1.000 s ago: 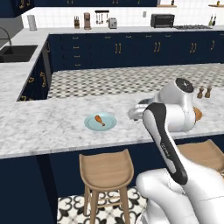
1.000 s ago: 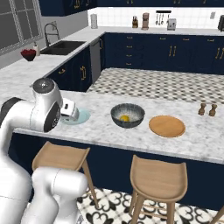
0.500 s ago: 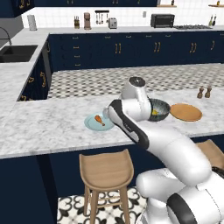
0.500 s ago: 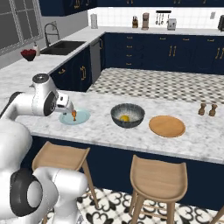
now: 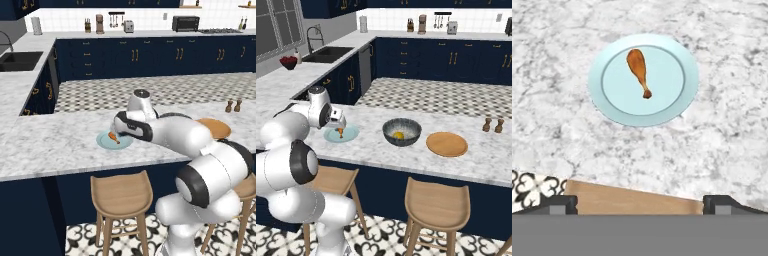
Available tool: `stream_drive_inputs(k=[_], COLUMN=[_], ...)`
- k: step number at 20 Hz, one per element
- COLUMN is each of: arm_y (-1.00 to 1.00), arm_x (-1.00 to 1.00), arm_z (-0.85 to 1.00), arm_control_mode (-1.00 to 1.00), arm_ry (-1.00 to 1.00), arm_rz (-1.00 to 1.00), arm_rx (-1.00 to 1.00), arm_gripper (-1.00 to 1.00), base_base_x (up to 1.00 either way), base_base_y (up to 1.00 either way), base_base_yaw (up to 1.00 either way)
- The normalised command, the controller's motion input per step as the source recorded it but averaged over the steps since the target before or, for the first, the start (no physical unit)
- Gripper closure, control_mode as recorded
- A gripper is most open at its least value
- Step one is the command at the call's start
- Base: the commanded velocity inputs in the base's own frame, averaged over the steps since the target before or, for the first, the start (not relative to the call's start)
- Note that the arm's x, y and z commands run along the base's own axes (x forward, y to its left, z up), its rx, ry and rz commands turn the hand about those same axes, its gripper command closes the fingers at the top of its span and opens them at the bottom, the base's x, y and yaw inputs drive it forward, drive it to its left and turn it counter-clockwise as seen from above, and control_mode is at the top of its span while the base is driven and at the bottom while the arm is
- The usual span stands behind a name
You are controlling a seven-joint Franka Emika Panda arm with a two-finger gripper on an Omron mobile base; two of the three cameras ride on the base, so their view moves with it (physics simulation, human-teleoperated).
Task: Pick the chicken drumstick and lemon from their plates and place them in the bowl. Then put the bowl in the fridge.
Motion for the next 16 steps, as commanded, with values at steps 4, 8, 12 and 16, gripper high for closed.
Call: stream_drive_inputs(k=[4, 8, 12, 16], arm_y=[0.15, 0.06, 0.01, 0.17], arm_x=[0.58, 0.54, 0.52, 0.53], arm_z=[-0.48, -0.56, -0.38, -0.19], arm_control_mode=[-1.0, -1.0, -1.0, -1.0], arm_ry=[0.0, 0.0, 0.0, 0.0], arm_rz=[0.0, 0.0, 0.0, 0.0], arm_rx=[-0.02, -0.02, -0.01, 0.0], arm_gripper=[-1.0, -1.0, -1.0, -1.0], base_base_x=[0.0, 0.0, 0.0, 0.0], base_base_y=[0.0, 0.0, 0.0, 0.0], base_base_yaw=[0.0, 0.0, 0.0, 0.0])
